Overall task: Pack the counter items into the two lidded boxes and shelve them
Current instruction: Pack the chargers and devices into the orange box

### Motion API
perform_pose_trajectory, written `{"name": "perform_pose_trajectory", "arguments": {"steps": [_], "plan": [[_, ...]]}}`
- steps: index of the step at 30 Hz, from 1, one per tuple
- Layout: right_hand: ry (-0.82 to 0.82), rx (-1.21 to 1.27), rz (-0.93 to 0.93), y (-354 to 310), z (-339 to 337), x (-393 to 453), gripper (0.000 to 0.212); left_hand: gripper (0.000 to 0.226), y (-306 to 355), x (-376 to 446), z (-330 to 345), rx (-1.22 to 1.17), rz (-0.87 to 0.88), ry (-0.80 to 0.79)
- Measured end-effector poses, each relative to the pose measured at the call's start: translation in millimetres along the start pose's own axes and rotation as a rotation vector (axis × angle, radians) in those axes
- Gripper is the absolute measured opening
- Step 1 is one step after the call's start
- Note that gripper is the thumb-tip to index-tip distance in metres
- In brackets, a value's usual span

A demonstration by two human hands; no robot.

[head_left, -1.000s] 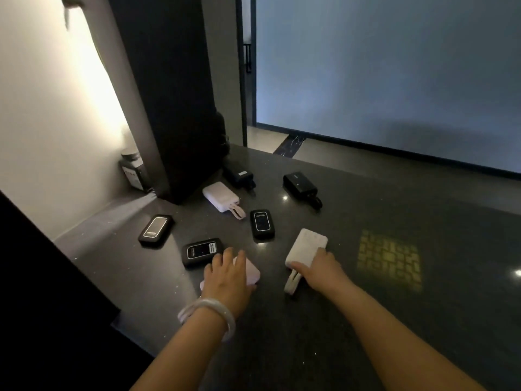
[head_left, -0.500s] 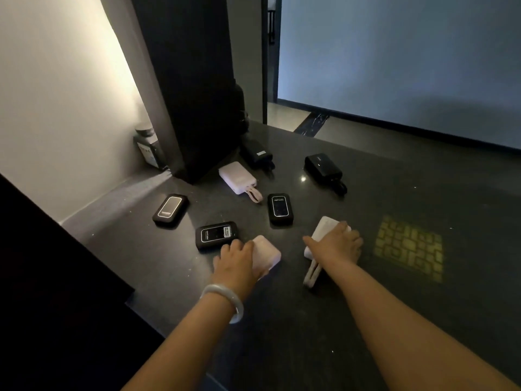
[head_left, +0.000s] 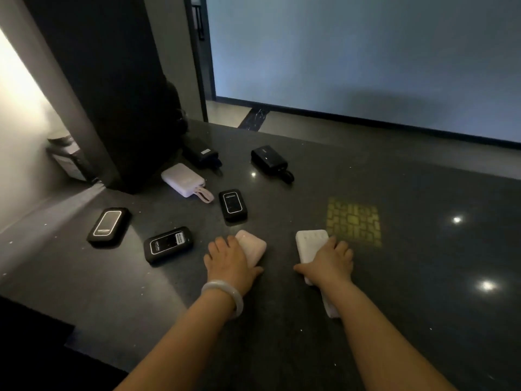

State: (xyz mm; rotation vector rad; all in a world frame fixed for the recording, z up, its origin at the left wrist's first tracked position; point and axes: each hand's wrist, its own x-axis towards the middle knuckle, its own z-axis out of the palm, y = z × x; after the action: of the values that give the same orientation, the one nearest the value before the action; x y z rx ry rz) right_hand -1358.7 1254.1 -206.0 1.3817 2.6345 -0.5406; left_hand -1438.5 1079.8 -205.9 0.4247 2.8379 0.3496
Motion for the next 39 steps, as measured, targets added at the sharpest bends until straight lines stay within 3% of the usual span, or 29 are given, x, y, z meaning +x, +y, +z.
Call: {"name": "perform_pose_trajectory", "arguments": {"steps": [4, 8, 13, 20, 30, 39], "plan": [[0.051, 0.044, 0.023, 7, 0, -10, 0.099, 0.093, 11, 1, 2, -0.026, 0.014, 0.002], [0.042, 0.111, 0.073, 30, -4, -19, 0.093, 0.085, 29, -11, 9, -0.037, 0.152, -0.001], [0.097, 0.180, 0.169, 95, -31, -36, 0.090, 0.084, 76, -39, 11, -0.052, 0.316, 0.010], [0.305, 0.287, 0.235, 203, -105, -80, 0.089, 0.079, 168, -102, -1, -0.111, 0.608, 0.009], [0.451, 0.188, 0.453, 411, -204, -227, 0.088, 0.079, 326, -282, 25, -0.116, 1.004, -0.100], [0.547, 0.176, 0.719, 564, -209, -383, 0.096, 0.077, 396, -435, 71, -0.217, 1.373, -0.173]]}}
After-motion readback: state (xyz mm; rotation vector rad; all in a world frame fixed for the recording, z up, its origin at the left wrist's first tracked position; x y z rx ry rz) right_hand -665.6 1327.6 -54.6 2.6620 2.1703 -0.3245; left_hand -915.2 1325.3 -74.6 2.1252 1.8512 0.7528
